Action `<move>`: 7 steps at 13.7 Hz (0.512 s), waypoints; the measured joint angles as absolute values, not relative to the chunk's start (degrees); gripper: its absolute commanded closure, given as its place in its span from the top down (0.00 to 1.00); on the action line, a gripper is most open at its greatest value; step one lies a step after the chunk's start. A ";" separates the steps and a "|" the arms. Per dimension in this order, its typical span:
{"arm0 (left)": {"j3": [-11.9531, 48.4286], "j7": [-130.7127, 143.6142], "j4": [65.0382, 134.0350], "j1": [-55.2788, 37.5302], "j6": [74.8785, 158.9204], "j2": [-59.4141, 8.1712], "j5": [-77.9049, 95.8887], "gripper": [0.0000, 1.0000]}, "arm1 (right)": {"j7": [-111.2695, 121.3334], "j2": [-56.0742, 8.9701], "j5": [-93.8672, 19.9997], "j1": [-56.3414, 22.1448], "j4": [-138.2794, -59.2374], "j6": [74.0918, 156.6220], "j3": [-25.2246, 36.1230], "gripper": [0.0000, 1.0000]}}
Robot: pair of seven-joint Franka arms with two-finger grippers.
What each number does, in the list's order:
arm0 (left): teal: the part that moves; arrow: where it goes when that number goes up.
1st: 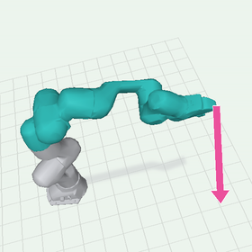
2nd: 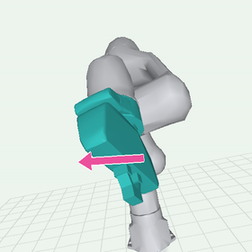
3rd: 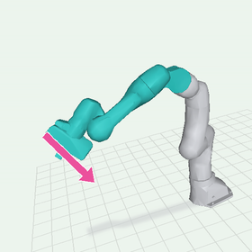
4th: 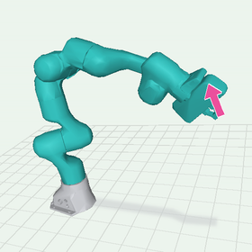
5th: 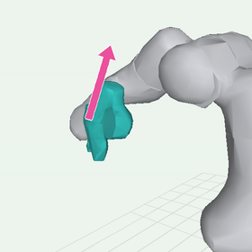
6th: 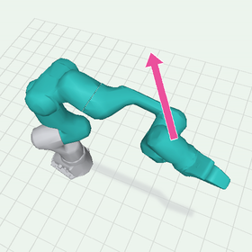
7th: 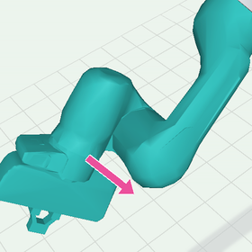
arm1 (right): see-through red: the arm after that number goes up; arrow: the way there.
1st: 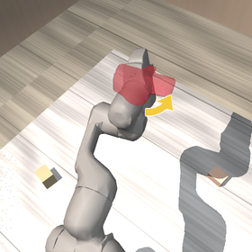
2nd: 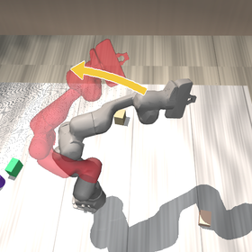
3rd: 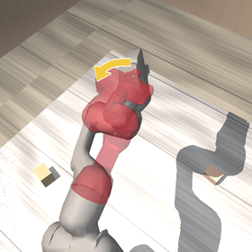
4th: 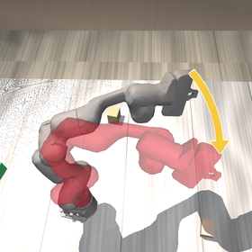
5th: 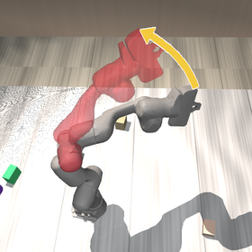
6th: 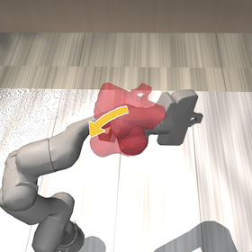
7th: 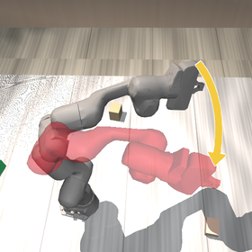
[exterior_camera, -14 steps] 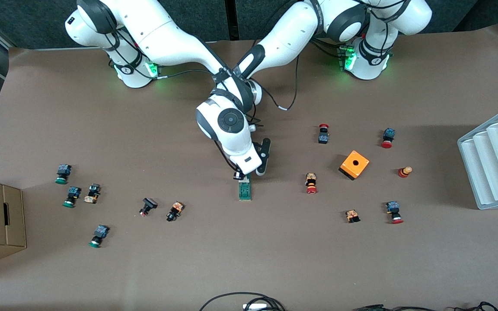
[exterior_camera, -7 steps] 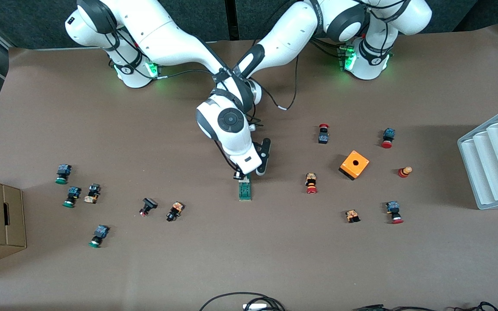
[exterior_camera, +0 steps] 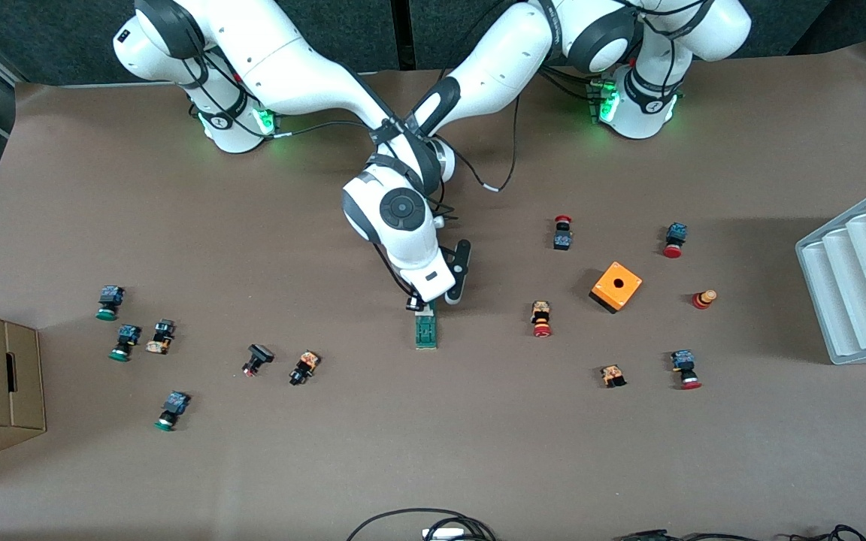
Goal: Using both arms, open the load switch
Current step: 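Keep pressing the white handle down toward the contacts with the right gripper, then press the white handle fully into the contact slots with the right gripper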
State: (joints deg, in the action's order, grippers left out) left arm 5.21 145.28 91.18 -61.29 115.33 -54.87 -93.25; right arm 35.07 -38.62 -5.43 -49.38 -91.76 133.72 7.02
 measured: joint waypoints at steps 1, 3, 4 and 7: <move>5.21 145.28 91.17 -61.30 115.33 -54.87 -93.25 0.46 | 35.05 -38.63 -5.43 -49.39 -91.77 133.73 7.02 0.45; 5.21 145.28 91.17 -61.30 115.33 -54.87 -93.25 0.46 | 34.92 -38.66 -5.43 -49.39 -91.77 133.75 7.01 0.45; 5.21 145.28 91.17 -61.30 115.32 -54.87 -93.25 0.46 | 34.74 -38.70 -5.43 -49.39 -91.78 133.81 6.98 0.45; 5.21 145.28 91.17 -61.31 115.31 -54.88 -93.25 0.46 | 34.36 -39.01 -5.43 -49.56 -91.81 134.08 6.95 0.44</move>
